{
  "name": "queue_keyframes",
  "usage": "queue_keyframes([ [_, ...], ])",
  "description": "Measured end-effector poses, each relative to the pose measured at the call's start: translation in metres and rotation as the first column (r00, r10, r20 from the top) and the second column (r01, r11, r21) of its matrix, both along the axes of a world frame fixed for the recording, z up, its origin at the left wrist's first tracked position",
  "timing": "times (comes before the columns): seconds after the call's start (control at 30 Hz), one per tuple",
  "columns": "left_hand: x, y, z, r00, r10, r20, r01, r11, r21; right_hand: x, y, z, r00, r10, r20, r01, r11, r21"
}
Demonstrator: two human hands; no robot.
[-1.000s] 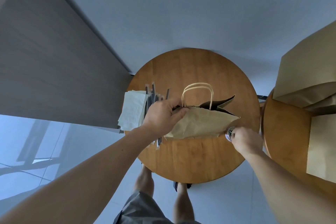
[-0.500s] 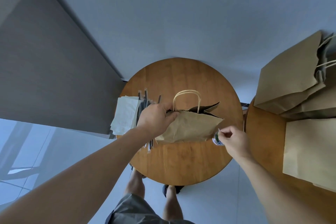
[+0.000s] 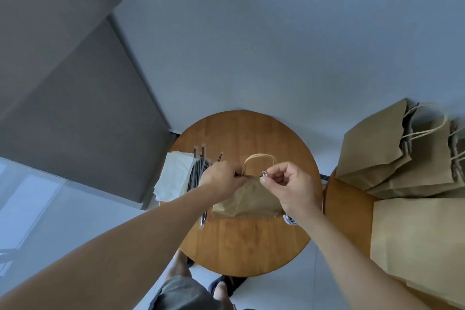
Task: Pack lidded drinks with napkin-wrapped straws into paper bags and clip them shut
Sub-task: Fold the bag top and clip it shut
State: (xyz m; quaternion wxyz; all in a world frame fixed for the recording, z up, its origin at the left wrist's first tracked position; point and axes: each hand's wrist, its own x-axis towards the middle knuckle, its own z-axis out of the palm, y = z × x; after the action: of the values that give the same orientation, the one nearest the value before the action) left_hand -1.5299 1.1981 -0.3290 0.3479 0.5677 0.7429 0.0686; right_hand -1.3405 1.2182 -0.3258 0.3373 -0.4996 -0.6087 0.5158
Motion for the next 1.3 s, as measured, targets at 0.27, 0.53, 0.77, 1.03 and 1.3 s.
queue_keyframes([
  [0.27,0.0,0.0,-0.003,1.0,-0.016,-0.003,0.016,1.0,0.022,-0.011,0.005,-0.007,0.995,0.034,0.092,-0.032,0.999,-0.016],
  [0.53,0.002,-0.004,-0.011,0.998,-0.063,0.01,0.061,0.988,0.139,-0.02,0.019,-0.014,0.93,0.103,0.352,-0.217,0.928,0.302],
  [0.77,-0.003,-0.001,-0.013,0.995,-0.081,0.065,0.072,0.988,0.134,-0.022,0.028,-0.02,0.884,0.121,0.451,-0.289,0.9,0.325],
  [1.03,0.0,-0.001,-0.015,0.997,-0.06,0.056,0.05,0.985,0.164,-0.022,0.031,-0.017,0.834,0.139,0.534,-0.375,0.853,0.363],
  [1.3,0.003,-0.001,-0.019,0.995,-0.058,0.08,0.042,0.982,0.184,-0.017,0.034,-0.018,0.694,0.183,0.696,-0.502,0.816,0.286],
])
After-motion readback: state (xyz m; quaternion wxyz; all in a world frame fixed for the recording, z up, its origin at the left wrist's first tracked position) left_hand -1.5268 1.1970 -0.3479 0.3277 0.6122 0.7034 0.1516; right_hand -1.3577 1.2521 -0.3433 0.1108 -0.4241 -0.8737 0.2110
